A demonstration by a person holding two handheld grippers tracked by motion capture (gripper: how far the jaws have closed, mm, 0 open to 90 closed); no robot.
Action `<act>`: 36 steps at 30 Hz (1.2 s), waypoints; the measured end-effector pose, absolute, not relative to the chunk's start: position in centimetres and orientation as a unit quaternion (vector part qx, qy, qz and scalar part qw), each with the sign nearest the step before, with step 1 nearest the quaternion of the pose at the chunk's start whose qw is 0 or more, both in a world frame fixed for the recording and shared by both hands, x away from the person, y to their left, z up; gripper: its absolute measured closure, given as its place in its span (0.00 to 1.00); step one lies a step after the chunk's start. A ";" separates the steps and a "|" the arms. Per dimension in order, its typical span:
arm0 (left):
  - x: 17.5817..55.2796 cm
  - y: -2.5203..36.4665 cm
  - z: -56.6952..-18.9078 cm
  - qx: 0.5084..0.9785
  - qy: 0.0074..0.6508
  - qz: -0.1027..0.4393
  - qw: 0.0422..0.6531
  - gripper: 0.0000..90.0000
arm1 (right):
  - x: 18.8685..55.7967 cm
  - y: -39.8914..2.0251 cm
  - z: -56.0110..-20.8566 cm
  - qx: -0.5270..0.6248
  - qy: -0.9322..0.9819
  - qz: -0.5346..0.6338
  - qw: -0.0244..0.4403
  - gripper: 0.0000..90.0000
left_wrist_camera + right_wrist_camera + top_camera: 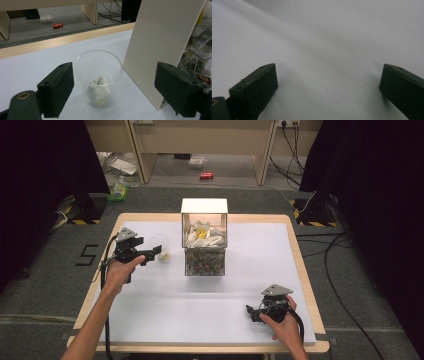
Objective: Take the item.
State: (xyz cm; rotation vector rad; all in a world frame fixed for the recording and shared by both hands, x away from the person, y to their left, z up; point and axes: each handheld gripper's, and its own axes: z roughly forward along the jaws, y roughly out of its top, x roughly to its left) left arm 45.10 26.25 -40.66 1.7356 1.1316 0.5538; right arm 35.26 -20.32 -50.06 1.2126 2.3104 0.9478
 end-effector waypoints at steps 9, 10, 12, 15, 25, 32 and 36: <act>44.1 26.5 -41.4 0.715 0.460 0.222 0.477 0.17 | 35.3 -20.3 -50.1 0.430 0.818 0.336 0.182 0.03; 44.0 26.5 -41.5 0.715 0.460 0.223 0.477 0.17 | 35.3 -20.3 -50.1 0.430 0.818 0.336 0.182 0.03; 43.7 26.5 -41.7 0.717 0.458 0.222 0.477 0.17 | 35.3 -20.3 -50.1 0.430 0.818 0.336 0.182 0.03; 43.3 26.6 -41.8 0.715 0.457 0.223 0.480 0.17 | 35.3 -20.3 -50.1 0.430 0.818 0.336 0.182 0.03; 42.5 26.7 -42.7 0.717 0.458 0.220 0.477 0.17 | 35.3 -20.3 -50.1 0.430 0.818 0.336 0.182 0.03; 42.0 26.7 -43.3 0.719 0.459 0.215 0.475 0.17 | 35.3 -20.3 -50.1 0.429 0.818 0.336 0.182 0.03; 41.7 26.7 -43.7 0.721 0.458 0.215 0.473 0.17 | 35.3 -20.3 -50.1 0.429 0.818 0.336 0.182 0.03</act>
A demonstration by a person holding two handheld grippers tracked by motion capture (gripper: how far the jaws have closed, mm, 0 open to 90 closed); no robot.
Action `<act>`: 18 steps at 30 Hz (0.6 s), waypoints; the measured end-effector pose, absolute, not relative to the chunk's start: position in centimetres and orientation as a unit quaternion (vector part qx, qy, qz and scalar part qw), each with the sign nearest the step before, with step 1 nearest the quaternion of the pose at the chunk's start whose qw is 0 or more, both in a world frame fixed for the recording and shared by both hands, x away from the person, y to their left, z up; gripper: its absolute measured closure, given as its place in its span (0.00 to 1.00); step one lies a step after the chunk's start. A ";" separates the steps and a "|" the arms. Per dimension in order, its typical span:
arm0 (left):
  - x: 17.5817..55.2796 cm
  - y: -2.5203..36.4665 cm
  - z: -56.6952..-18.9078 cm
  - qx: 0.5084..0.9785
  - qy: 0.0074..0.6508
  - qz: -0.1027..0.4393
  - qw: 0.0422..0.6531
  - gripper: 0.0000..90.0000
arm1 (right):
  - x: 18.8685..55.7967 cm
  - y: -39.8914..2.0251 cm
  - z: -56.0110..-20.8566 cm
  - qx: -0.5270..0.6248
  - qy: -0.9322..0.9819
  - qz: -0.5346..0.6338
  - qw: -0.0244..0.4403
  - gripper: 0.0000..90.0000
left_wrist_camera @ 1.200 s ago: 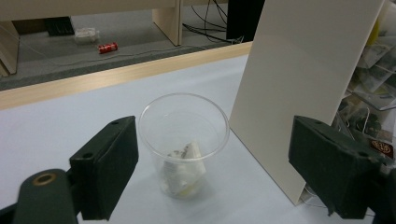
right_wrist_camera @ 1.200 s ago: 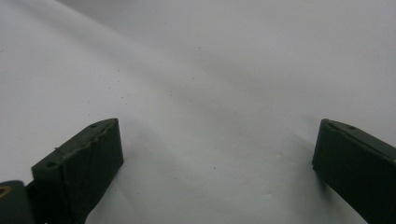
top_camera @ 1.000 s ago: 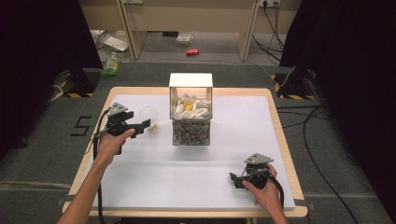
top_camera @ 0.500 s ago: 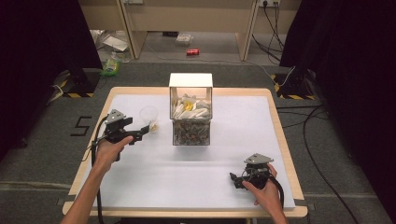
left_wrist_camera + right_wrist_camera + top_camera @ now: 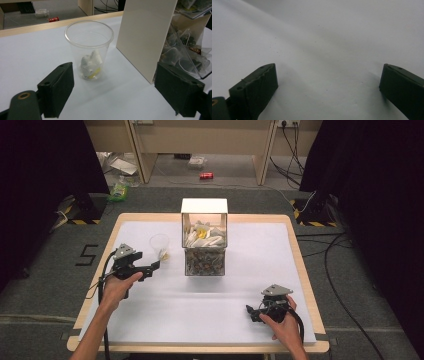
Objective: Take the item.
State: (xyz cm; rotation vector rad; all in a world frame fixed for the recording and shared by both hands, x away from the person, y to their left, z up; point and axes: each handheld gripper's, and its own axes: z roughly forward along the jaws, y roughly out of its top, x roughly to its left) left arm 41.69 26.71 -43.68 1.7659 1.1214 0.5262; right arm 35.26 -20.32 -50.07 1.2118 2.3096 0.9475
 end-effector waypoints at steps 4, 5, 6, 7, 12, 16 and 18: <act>41.4 26.7 -44.1 0.726 0.457 0.212 0.467 0.17 | 35.3 -20.3 -50.1 0.429 0.818 0.336 0.182 0.03; 41.3 26.7 -44.1 0.727 0.456 0.214 0.466 0.17 | 35.3 -20.3 -50.1 0.429 0.818 0.336 0.182 0.03; 41.2 26.7 -44.2 0.726 0.457 0.215 0.467 0.17 | 35.3 -20.3 -50.1 0.429 0.818 0.336 0.182 0.03; 41.1 26.7 -44.3 0.726 0.457 0.214 0.467 0.17 | 35.3 -20.3 -50.1 0.429 0.818 0.336 0.182 0.03; 40.6 26.6 -44.7 0.727 0.456 0.212 0.467 0.17 | 35.3 -20.3 -50.1 0.429 0.818 0.336 0.182 0.03; 40.3 26.6 -45.1 0.731 0.455 0.213 0.463 0.17 | 35.3 -20.3 -50.1 0.429 0.818 0.336 0.182 0.03; 40.1 26.6 -45.3 0.732 0.454 0.211 0.463 0.17 | 35.3 -20.3 -50.1 0.429 0.818 0.336 0.182 0.03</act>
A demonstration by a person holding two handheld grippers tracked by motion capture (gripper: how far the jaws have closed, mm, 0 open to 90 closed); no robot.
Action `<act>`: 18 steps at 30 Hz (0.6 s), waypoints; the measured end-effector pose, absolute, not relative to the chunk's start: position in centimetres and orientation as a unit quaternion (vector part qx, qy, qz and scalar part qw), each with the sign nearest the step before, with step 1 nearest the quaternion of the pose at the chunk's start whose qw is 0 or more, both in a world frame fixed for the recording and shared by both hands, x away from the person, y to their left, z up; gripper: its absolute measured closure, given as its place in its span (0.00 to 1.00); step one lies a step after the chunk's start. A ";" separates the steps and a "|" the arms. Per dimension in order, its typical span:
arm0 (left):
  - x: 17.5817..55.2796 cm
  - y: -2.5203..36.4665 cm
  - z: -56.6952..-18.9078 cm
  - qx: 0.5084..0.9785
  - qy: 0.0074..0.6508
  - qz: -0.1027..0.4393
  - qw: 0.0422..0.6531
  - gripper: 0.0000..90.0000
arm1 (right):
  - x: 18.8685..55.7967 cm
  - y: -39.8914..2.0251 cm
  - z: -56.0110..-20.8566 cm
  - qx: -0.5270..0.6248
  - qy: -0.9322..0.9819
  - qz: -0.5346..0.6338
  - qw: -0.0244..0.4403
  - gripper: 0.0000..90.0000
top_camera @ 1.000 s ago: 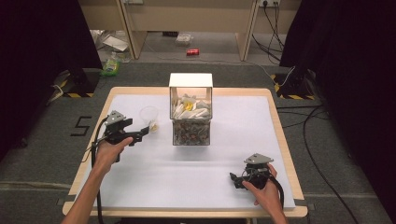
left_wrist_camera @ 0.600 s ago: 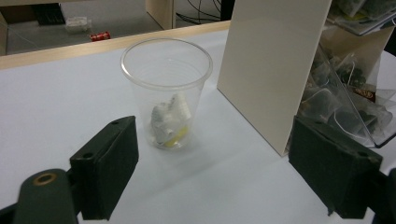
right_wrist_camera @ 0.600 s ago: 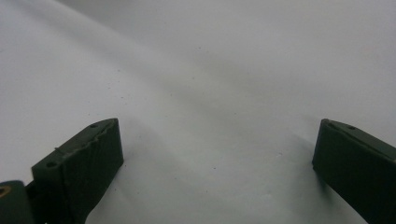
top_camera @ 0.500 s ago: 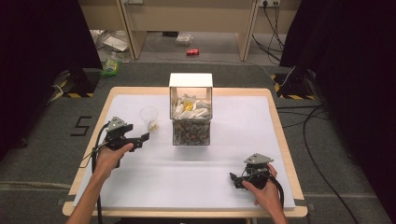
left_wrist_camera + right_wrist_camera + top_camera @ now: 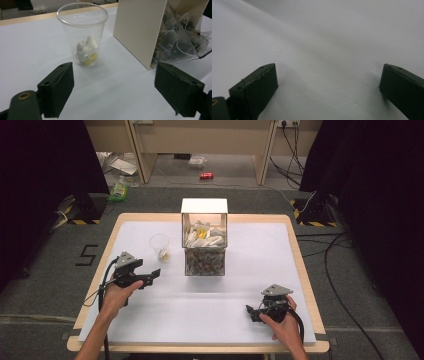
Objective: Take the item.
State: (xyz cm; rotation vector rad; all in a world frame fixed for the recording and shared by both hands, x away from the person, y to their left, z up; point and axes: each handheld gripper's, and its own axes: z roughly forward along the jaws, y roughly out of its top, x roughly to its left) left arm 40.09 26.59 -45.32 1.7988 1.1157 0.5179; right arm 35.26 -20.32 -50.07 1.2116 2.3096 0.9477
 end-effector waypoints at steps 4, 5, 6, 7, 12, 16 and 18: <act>39.7 26.6 -45.7 0.731 0.455 0.208 0.464 0.17 | 35.3 -20.3 -50.1 0.430 0.818 0.336 0.182 0.03; 39.6 26.6 -45.8 0.733 0.454 0.207 0.463 0.17 | 35.3 -20.3 -50.1 0.429 0.818 0.336 0.182 0.03; 39.5 26.6 -45.9 0.733 0.454 0.207 0.462 0.17 | 35.3 -20.3 -50.1 0.429 0.818 0.336 0.182 0.03; 39.4 26.6 -46.1 0.734 0.454 0.206 0.462 0.17 | 35.3 -20.3 -50.1 0.429 0.818 0.336 0.182 0.03; 38.8 26.6 -46.6 0.736 0.453 0.204 0.459 0.17 | 35.3 -20.3 -50.1 0.429 0.818 0.336 0.182 0.03; 38.1 26.7 -47.2 0.738 0.453 0.204 0.457 0.17 | 35.3 -20.3 -50.1 0.429 0.818 0.336 0.182 0.03; 37.7 26.6 -47.5 0.741 0.451 0.206 0.453 0.17 | 35.2 -20.3 -50.1 0.432 0.817 0.336 0.180 0.03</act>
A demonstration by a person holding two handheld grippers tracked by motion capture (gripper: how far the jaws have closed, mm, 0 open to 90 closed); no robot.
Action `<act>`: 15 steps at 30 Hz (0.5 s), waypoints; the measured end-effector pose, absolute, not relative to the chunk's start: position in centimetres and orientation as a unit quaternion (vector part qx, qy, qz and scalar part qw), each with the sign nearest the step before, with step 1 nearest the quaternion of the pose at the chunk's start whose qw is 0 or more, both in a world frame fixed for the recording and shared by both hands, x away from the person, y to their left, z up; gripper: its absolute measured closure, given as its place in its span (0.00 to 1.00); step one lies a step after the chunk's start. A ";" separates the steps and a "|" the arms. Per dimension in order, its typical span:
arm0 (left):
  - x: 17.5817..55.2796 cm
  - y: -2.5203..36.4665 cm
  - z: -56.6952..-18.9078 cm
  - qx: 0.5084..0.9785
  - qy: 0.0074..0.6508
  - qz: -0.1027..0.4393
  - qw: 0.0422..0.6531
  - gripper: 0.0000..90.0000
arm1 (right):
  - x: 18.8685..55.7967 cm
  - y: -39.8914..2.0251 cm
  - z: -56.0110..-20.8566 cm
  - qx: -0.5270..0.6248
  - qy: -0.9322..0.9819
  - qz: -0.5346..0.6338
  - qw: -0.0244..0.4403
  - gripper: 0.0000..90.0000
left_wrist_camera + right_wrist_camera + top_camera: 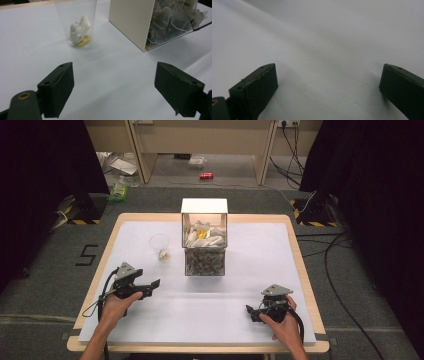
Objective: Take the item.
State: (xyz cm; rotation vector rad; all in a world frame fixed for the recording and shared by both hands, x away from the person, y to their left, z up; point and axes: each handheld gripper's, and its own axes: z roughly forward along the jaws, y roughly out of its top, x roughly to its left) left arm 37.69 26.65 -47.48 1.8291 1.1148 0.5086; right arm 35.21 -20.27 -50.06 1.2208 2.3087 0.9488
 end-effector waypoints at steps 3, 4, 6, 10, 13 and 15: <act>37.3 26.6 -47.9 0.746 0.448 0.209 0.447 0.17 | 35.3 -20.3 -50.1 0.429 0.818 0.336 0.182 0.03; 37.1 26.5 -48.0 0.747 0.447 0.209 0.445 0.17 | 35.2 -20.3 -50.1 0.431 0.818 0.336 0.181 0.03; 36.9 26.5 -48.3 0.749 0.447 0.210 0.441 0.17 | 35.2 -20.3 -50.1 0.432 0.817 0.336 0.180 0.03; 36.4 26.2 -48.7 0.757 0.440 0.211 0.435 0.17 | 35.2 -20.3 -50.1 0.430 0.818 0.336 0.182 0.03; 36.1 26.0 -48.8 0.760 0.437 0.209 0.434 0.17 | 35.2 -20.3 -50.1 0.432 0.817 0.336 0.181 0.03; 35.8 25.9 -48.9 0.762 0.435 0.208 0.433 0.17 | 35.2 -20.3 -50.1 0.432 0.817 0.336 0.181 0.03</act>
